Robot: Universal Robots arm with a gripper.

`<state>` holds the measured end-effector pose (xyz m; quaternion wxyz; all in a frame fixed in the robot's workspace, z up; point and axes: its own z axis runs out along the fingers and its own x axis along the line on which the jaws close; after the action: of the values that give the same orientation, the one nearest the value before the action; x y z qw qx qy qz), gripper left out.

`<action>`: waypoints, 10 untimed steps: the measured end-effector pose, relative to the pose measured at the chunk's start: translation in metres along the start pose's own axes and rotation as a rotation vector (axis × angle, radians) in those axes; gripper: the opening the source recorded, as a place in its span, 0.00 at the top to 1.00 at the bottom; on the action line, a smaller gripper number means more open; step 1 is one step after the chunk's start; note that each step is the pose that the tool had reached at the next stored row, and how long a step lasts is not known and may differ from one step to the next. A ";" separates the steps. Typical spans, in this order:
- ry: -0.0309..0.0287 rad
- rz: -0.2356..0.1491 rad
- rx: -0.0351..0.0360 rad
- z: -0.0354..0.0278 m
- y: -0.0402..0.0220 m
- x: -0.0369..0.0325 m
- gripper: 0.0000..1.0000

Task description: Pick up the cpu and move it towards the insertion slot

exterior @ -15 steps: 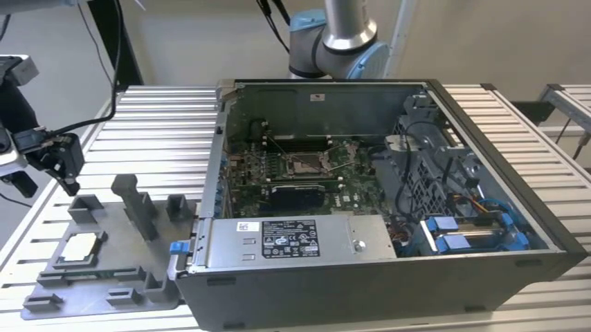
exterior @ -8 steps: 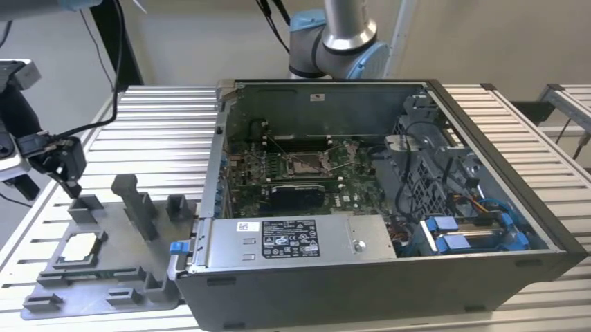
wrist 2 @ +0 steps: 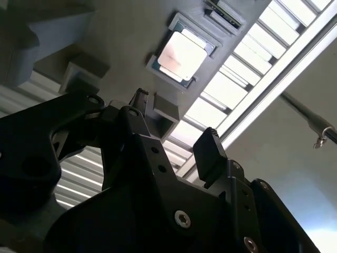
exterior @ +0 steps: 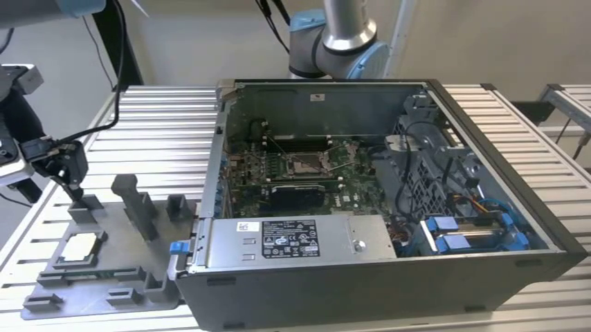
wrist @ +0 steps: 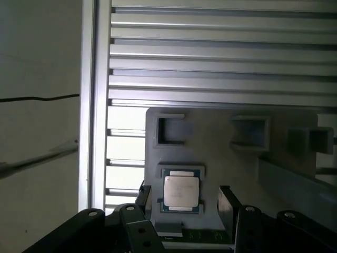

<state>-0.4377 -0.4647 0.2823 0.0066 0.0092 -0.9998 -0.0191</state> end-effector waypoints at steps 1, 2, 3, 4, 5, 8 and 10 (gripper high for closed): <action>0.0000 0.000 0.0000 0.0009 0.0000 0.0000 0.00; 0.0001 0.000 0.0000 0.0018 -0.0001 0.0000 0.00; 0.0000 0.000 0.0000 0.0027 -0.0001 0.0000 0.00; 0.0001 0.000 0.0000 0.0036 -0.0001 0.0000 0.00; -0.0001 0.000 -0.0001 0.0046 -0.0002 -0.0001 0.00; 0.0000 0.000 0.0000 0.0074 -0.0003 -0.0001 0.00; -0.0001 0.000 -0.0001 0.0095 -0.0003 -0.0001 0.00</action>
<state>-0.4376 -0.4647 0.2728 0.0066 0.0092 -0.9998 -0.0192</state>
